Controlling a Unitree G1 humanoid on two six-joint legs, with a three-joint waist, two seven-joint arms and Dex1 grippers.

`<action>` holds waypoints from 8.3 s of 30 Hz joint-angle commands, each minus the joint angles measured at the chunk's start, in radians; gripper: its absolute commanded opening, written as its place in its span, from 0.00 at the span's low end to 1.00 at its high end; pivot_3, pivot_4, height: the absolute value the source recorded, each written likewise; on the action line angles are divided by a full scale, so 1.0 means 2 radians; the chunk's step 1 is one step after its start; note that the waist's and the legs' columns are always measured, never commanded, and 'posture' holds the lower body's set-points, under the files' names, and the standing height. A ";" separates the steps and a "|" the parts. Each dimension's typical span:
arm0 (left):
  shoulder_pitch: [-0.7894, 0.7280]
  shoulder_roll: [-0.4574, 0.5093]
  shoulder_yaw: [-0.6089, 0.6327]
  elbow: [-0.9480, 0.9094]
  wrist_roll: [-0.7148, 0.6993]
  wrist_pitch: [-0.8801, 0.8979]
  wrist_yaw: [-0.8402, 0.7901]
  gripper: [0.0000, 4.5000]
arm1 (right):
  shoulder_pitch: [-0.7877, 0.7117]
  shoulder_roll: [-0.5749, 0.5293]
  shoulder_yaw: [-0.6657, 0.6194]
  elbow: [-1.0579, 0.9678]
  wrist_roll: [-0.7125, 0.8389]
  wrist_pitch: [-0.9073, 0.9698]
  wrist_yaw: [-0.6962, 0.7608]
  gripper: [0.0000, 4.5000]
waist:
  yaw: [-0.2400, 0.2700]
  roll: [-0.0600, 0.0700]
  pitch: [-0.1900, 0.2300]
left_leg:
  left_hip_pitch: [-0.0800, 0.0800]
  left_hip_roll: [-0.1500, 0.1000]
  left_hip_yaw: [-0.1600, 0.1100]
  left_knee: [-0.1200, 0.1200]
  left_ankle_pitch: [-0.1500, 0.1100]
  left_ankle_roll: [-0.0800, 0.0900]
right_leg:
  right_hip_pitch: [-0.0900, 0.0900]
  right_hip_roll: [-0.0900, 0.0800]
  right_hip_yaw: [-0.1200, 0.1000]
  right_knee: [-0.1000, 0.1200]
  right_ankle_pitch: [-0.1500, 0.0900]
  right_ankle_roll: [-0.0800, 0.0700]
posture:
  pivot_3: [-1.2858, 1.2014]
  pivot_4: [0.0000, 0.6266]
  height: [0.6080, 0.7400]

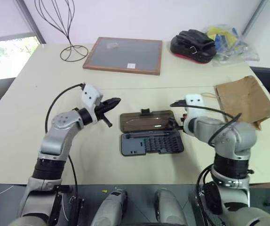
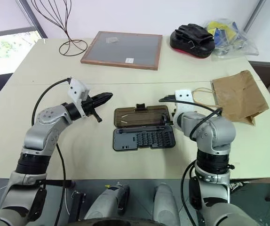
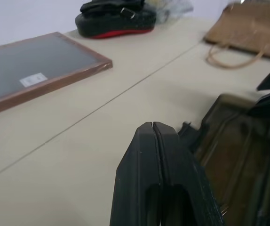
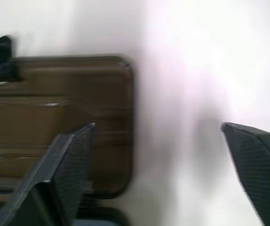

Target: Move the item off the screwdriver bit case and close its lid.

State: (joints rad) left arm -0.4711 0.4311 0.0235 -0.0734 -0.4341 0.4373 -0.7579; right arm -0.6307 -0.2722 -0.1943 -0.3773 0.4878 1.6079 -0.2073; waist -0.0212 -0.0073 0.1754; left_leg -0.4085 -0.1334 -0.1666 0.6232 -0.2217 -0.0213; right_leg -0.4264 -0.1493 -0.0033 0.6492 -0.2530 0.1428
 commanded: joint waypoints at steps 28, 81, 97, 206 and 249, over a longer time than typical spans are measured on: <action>0.065 0.072 -0.159 0.018 0.032 -0.003 -0.204 0.00 | -0.148 -0.186 0.229 0.309 -0.142 -0.450 0.479 0.99 | 0.002 0.000 0.001 | 0.000 0.000 0.001 0.000 0.000 0.000 | 0.000 0.000 0.000 -0.001 0.000 0.000 | 0.52 0.24 0.95; 0.094 0.074 -0.136 -0.001 0.050 -0.022 -0.163 0.00 | -0.191 -0.103 0.289 0.561 -0.318 -0.691 0.703 0.00 | -0.004 -0.001 -0.001 | 0.008 0.001 0.000 -0.004 0.000 0.000 | 0.007 0.000 0.000 -0.002 0.000 0.000 | 0.52 0.24 0.95; 0.098 0.068 -0.131 -0.008 0.053 -0.021 -0.150 0.00 | -0.234 -0.072 0.301 0.706 -0.373 -0.773 0.674 0.42 | -0.010 -0.001 -0.001 | 0.010 0.001 0.000 -0.004 0.000 0.000 | 0.009 0.000 0.000 -0.002 0.000 -0.001 | 0.52 0.24 0.95; -0.026 -0.015 -0.027 0.147 0.016 0.010 -0.087 0.00 | -0.079 -0.206 0.270 0.145 -0.467 -0.697 0.632 1.00 | -0.007 -0.004 -0.004 | 0.001 0.002 0.000 -0.003 0.001 -0.002 | 0.000 0.002 0.000 -0.002 0.000 -0.001 | 0.52 0.24 0.95; -0.041 0.062 -0.045 0.020 -0.039 0.096 -0.143 0.00 | 0.132 -0.344 0.118 -0.017 -0.292 -0.440 0.633 0.48 | 0.005 -0.004 -0.003 | 0.000 0.002 0.002 0.000 0.000 0.000 | 0.000 0.001 0.000 -0.002 0.000 -0.001 | 0.52 0.24 0.95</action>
State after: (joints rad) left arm -0.5309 0.5559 -0.0938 -0.0435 -0.5175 0.6578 -1.0428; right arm -0.3448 -0.9645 0.0697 -0.3729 -0.1165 0.7130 1.0767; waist -0.0117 -0.0145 0.1694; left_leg -0.4085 -0.1292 -0.1633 0.6234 -0.2223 -0.0213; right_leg -0.4259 -0.1469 -0.0026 0.6456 -0.2523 0.1415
